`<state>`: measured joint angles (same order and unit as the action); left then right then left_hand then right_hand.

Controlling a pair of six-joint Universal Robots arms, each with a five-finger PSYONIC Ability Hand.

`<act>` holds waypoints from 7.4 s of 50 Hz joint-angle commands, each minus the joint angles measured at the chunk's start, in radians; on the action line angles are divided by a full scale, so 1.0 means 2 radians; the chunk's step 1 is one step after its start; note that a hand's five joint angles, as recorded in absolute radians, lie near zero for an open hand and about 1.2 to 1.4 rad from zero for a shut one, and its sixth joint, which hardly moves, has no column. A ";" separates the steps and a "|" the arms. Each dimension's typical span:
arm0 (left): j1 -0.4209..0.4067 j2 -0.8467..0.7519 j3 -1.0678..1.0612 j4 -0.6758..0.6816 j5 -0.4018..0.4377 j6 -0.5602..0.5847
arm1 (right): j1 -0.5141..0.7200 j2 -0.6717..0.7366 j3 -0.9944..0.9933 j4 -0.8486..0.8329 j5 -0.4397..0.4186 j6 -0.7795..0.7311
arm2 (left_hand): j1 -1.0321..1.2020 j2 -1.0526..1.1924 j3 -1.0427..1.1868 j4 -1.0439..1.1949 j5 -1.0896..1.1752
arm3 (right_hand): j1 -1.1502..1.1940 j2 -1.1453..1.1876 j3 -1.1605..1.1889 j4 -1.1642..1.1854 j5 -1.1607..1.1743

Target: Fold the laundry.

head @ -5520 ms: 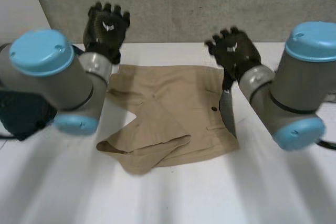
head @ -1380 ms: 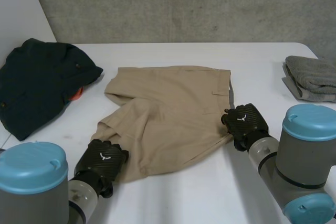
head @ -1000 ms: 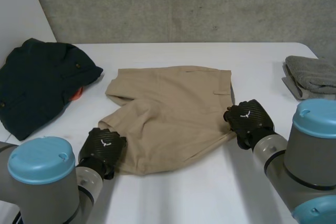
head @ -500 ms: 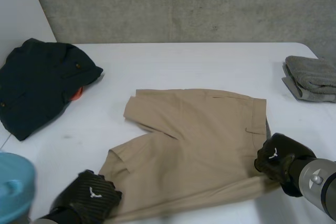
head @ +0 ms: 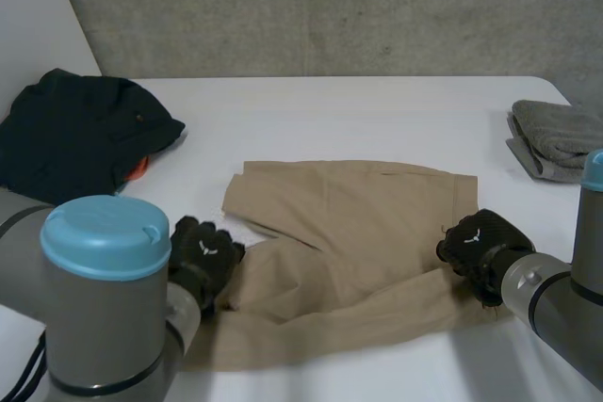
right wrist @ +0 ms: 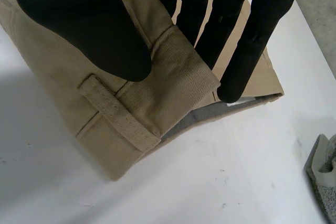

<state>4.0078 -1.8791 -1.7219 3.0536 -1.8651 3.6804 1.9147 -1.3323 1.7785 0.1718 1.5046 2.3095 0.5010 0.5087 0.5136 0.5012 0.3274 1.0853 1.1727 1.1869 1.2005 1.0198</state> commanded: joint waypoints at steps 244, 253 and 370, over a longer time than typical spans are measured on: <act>0.128 -0.338 0.350 0.151 0.259 -0.034 | -0.005 -0.022 0.074 -0.040 0.007 -0.052 | 0.448 0.444 0.441 0.448 0.447 | 0.155 0.112 0.105 0.098 0.101; 0.121 -0.219 0.261 0.122 0.202 0.046 | -0.004 -0.023 0.074 -0.040 0.006 -0.052 | 0.448 0.444 0.441 0.448 0.447 | 0.155 0.112 0.105 0.098 0.101; 0.008 -0.137 0.184 0.195 -0.009 0.127 | -0.022 0.042 -0.019 -0.216 0.006 0.020 | 0.448 0.444 0.441 0.448 0.447 | 0.155 0.112 0.105 0.098 0.101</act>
<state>3.9716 -1.9858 -1.4814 3.2004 -1.8883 3.7639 1.8497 -1.3421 1.8220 -0.0571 1.4769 2.3216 1.1297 1.1981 1.1940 1.1997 1.0145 1.0936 1.1850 1.1971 1.2049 1.0341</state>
